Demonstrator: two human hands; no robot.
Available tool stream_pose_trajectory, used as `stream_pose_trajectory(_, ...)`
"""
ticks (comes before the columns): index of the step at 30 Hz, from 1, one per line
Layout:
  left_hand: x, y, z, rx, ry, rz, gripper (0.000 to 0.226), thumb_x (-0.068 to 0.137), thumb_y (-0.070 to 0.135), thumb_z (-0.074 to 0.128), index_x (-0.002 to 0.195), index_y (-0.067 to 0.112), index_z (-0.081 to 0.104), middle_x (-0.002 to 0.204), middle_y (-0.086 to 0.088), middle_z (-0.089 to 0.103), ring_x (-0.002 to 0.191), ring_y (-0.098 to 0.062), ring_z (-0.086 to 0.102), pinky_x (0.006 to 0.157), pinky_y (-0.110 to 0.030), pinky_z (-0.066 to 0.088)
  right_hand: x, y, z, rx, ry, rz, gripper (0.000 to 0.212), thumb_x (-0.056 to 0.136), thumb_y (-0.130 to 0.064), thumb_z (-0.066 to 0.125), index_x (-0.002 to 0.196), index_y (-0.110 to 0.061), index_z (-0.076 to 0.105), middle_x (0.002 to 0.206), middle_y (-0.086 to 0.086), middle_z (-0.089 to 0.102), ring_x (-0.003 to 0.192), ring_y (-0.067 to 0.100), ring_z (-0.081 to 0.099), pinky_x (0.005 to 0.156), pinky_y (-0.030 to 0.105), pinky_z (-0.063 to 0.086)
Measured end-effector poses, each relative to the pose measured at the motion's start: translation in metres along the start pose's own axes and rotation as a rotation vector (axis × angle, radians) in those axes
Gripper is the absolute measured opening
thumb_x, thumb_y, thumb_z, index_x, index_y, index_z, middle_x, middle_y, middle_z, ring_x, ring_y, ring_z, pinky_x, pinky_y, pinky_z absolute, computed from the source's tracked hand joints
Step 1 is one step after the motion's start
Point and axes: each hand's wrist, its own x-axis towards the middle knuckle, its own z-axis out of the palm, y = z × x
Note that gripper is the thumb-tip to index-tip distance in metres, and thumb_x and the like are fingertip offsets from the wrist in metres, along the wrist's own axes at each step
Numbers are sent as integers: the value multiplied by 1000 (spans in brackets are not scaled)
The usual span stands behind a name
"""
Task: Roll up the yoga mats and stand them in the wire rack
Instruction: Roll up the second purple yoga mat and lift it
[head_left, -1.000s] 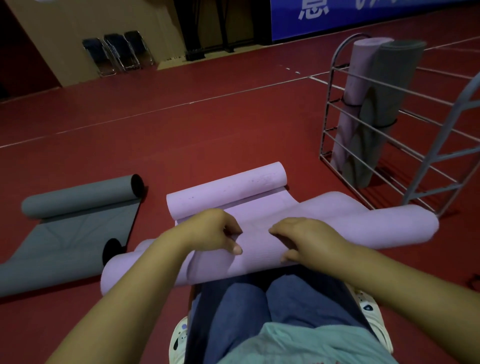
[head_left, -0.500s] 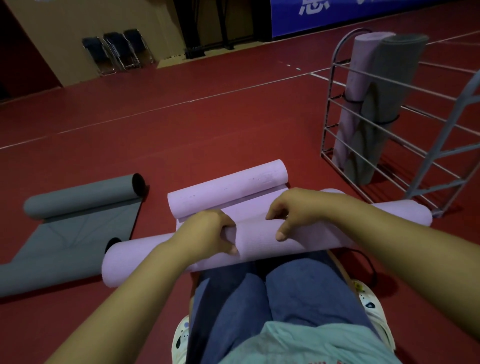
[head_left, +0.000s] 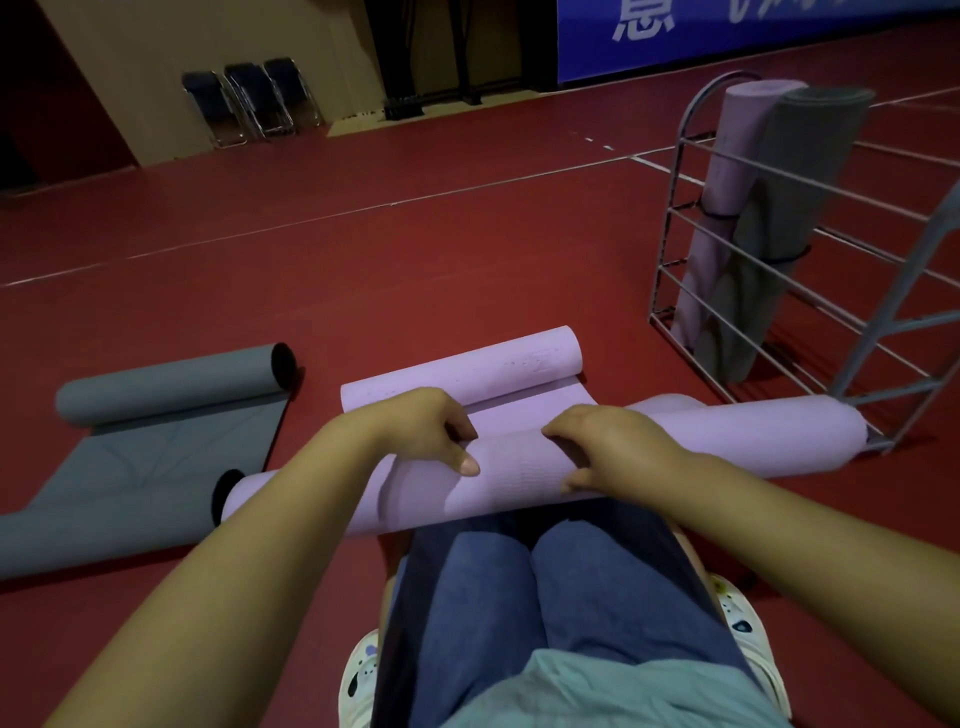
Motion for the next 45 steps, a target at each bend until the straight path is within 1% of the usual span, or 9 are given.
stream_pose_trajectory(6, 2, -2, 2, 43, 66, -7, 43, 81, 37, 72, 120, 19, 65, 118, 6, 64, 103, -11, 57, 93, -25, 43, 24, 8, -14, 75, -86, 45, 52, 64, -44, 81, 110, -23, 66, 106, -4, 68, 95, 19, 60, 85, 38, 50)
stream_pose_trajectory(10, -13, 2, 12, 126, 228, 63, 34, 86, 33, 67, 116, 18, 66, 116, 2, 64, 104, -15, 57, 89, -21, 41, 34, 14, -24, 140, -167, 35, 53, 65, -41, 82, 114, -26, 67, 110, -9, 67, 97, 14, 60, 88, 34, 50)
stream_pose_trajectory(17, -21, 1, 31, 196, 323, 92, 59, 68, 43, 79, 118, 18, 63, 115, -3, 63, 104, -21, 59, 88, -32, 45, 52, 19, -37, 189, -282, 29, 50, 69, -37, 82, 115, -24, 67, 114, -7, 66, 98, 11, 59, 92, 31, 49)
stream_pose_trajectory(21, -10, -4, 22, 189, 288, 41, 61, 68, 47, 79, 121, 22, 62, 118, 0, 64, 107, -20, 58, 89, -30, 45, 49, 17, -34, 151, -242, 14, 49, 79, -37, 73, 123, -19, 62, 120, -4, 64, 104, 15, 58, 92, 30, 45)
stream_pose_trajectory(27, 9, -14, 5, 118, 148, 2, 62, 70, 47, 78, 124, 20, 61, 118, 2, 65, 102, -17, 57, 88, -26, 43, 34, 20, -15, 111, 90, 5, 40, 82, -36, 69, 118, -18, 65, 116, 0, 64, 107, 19, 57, 89, 34, 46)
stream_pose_trajectory(32, 24, -16, -10, 80, 8, -1, 54, 76, 44, 76, 122, 20, 63, 115, 4, 64, 100, -13, 56, 83, -22, 39, 35, 17, 0, 5, 83, -27, 66, 70, -42, 78, 126, -16, 53, 124, 5, 56, 111, 24, 53, 90, 36, 44)
stream_pose_trajectory(36, 32, -20, -15, 48, -56, -14, 51, 77, 48, 72, 122, 25, 63, 113, 9, 62, 104, -13, 55, 87, -23, 38, 43, 22, 1, -8, 88, -15, 70, 67, -45, 79, 126, -18, 55, 124, 4, 58, 110, 24, 55, 89, 37, 45)
stream_pose_trajectory(40, 30, -27, -11, 130, 80, 4, 59, 76, 51, 72, 126, 22, 60, 120, 5, 63, 102, -11, 55, 87, -22, 38, 57, 32, -6, 27, 32, -27, 70, 63, -50, 80, 122, -19, 60, 120, 0, 64, 106, 22, 58, 88, 35, 46)
stream_pose_trajectory(45, 26, -33, 15, 314, 185, 69, 76, 61, 54, 81, 122, 17, 55, 114, -7, 60, 101, -24, 56, 83, -31, 43, 68, 34, -13, 38, -44, -43, 67, 64, -50, 80, 119, -18, 62, 117, 1, 65, 103, 21, 58, 89, 35, 46)
